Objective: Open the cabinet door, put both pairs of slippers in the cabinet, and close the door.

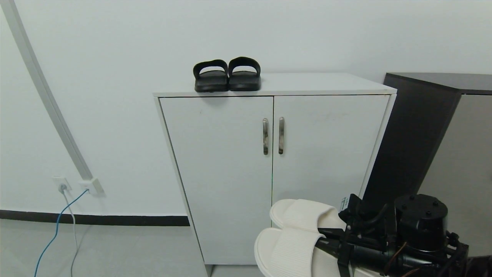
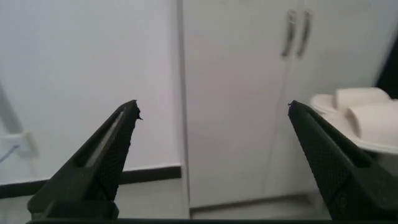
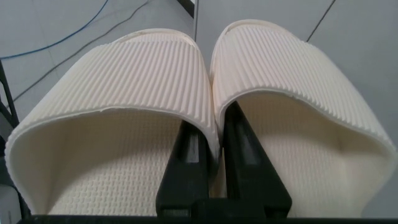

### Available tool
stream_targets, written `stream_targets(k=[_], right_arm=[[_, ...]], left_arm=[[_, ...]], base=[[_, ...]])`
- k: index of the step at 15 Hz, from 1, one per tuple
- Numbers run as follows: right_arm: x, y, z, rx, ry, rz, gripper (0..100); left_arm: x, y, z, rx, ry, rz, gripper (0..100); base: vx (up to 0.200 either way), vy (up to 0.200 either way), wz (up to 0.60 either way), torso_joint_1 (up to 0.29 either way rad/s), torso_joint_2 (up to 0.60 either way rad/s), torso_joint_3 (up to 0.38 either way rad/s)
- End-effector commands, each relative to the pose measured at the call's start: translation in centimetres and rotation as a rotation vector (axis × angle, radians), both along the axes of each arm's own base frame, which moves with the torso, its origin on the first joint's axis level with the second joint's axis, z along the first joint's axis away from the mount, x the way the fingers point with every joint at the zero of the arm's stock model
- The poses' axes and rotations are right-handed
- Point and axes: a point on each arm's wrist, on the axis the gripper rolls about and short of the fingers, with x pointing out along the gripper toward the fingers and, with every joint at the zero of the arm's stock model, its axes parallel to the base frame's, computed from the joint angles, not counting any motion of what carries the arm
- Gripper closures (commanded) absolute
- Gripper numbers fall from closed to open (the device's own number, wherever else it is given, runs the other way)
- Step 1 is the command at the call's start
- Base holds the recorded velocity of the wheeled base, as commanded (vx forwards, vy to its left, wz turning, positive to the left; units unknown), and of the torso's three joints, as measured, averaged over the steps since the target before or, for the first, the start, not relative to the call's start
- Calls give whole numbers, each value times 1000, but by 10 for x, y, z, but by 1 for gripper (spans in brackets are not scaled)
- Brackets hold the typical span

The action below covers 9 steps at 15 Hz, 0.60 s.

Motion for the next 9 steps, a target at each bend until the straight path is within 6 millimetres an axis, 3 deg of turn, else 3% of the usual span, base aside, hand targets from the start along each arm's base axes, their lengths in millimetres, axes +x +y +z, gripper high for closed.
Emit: stream_targets(k=[1, 5, 6, 9], right_arm=[[-1, 0, -1, -1, 3, 3, 100], [-1, 0, -1, -1, 7, 2, 100], [-1, 0, -1, -1, 10, 2, 100], [-1, 0, -2, -3, 12, 2, 100]], left_arm=[[26, -2, 10, 1, 163, -104, 0], [72, -5, 34, -5, 210, -228, 0], [91, -9, 41, -6, 240, -297, 0], [125, -24, 50, -13, 266, -421, 0]], base=[[0, 0, 0, -17, 66, 71], [0, 0, 0, 0, 0, 0], [0, 0, 0, 0, 0, 0], [0, 0, 0, 0, 0, 0]])
